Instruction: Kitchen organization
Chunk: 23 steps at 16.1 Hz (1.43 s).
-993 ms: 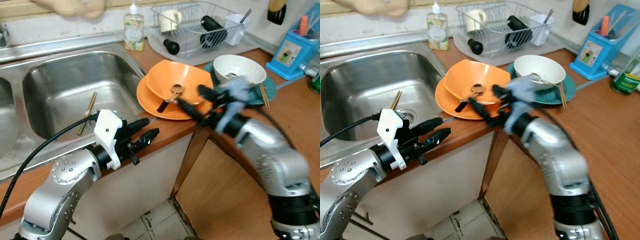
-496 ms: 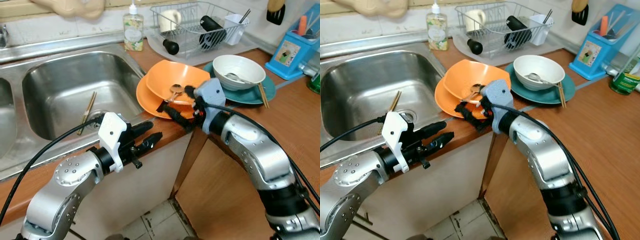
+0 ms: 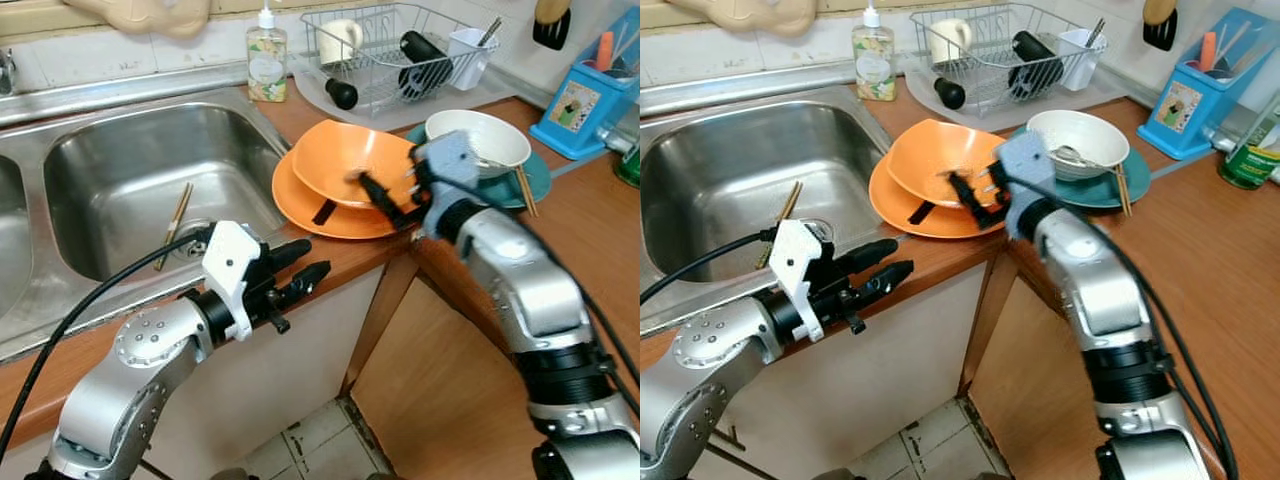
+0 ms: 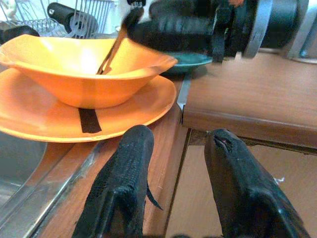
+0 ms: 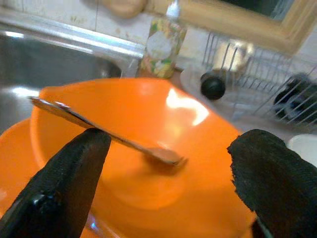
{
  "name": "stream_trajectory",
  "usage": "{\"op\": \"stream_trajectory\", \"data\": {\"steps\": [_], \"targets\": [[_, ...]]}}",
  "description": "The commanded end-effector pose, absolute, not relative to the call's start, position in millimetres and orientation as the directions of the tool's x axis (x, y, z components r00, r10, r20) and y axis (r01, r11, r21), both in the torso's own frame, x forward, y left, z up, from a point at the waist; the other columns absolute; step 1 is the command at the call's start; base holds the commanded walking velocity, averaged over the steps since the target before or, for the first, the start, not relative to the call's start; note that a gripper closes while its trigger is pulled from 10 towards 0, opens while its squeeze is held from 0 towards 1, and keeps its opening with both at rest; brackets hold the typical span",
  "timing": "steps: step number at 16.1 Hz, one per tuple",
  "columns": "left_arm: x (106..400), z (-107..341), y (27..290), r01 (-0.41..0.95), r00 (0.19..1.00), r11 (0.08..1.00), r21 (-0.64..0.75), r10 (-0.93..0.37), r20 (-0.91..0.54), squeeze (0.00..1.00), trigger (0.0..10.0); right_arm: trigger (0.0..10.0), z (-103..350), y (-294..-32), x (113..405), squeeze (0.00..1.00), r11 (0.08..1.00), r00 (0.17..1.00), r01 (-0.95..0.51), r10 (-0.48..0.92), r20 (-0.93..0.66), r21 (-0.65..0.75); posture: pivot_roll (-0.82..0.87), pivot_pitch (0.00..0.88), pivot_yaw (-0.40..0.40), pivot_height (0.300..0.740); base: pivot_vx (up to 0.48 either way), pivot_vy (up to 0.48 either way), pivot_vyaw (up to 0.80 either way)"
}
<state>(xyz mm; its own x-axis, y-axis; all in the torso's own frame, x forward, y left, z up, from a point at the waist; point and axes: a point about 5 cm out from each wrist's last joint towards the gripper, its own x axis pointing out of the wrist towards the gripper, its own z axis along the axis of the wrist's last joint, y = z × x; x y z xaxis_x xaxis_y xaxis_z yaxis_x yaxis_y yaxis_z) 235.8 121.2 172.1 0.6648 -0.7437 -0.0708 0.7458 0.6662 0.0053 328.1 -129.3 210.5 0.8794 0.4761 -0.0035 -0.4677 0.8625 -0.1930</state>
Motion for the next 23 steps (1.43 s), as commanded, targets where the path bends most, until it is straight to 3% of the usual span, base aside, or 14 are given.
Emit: {"op": "stream_trajectory", "data": {"steps": [1, 8, 13, 18, 19, 20, 21, 23], "targets": [[236.9, 170.1, 118.3, 0.751, 0.658, 0.66, 0.01, -0.748, -0.085, 0.0, 10.0, 10.0, 223.6, -140.6, 324.2, 0.0, 0.873, 0.885, -0.445, 0.463, 0.05, -0.199, -0.13, 0.0, -0.029, 0.74, 0.0, 0.0, 0.0], [237.6, 170.5, 116.1, 0.752, 0.658, 0.66, 0.006, -0.749, -0.079, 0.0, 10.0, 10.0, 246.0, -176.2, 313.5, 0.0, 0.917, 0.902, -0.394, 0.399, 0.168, -0.06, -0.14, 0.0, -0.028, 0.74, 0.0, 0.0, 0.0], [237.9, 170.8, 116.8, 0.751, 0.659, 0.66, 0.01, -0.748, -0.082, 0.0, 10.0, 10.0, 223.5, -161.9, 311.4, 0.0, 0.896, 0.897, -0.436, 0.44, 0.046, -0.084, -0.13, 0.0, -0.031, 0.74, 0.0, 0.0, 0.0], [237.7, 169.9, 113.5, 0.755, 0.654, 0.655, 0.006, -0.752, -0.082, 0.0, 10.0, 10.0, 202.1, -140.8, 307.4, 0.0, 0.875, 0.875, -0.483, 0.482, -0.043, -0.015, -0.13, 0.0, -0.037, 0.74, 0.0, 0.0, 0.0], [238.1, 170.0, 112.9, 0.756, 0.653, 0.655, 0.006, -0.753, -0.08, 0.0, 10.0, 6.8, 197.9, -140.2, 309.0, 0.0, 0.886, 0.884, -0.464, 0.463, -0.059, 0.004, -0.13, 0.0, -0.038, 0.74, 0.0, 0.0, 0.0], [238.5, 170.3, 112.0, 0.756, 0.653, 0.655, 0.006, -0.753, -0.078, 0.0, 10.0, 1.7, 194.9, -137.9, 310.5, 0.0, 0.889, 0.886, -0.458, 0.458, -0.067, 0.023, -0.13, 0.0, -0.041, 0.74, 0.0, 0.0, 0.0], [238.4, 170.3, 111.7, 0.756, 0.653, 0.655, 0.006, -0.753, -0.078, 0.0, 10.0, 0.0, 193.6, -136.8, 311.2, 0.0, 0.891, 0.888, -0.454, 0.454, -0.071, 0.023, -0.13, 0.0, -0.041, 0.74, 0.0, 0.0, 0.0], [236.4, 169.1, 111.4, 0.757, 0.651, 0.653, 0.004, -0.754, -0.081, 0.0, 10.0, 0.0, 187.8, -130.8, 310.6, 0.0, 0.886, 0.882, -0.462, 0.463, -0.09, 0.028, -0.13, 0.0, -0.041, 0.74, 0.0, 0.0, 0.0]]}}
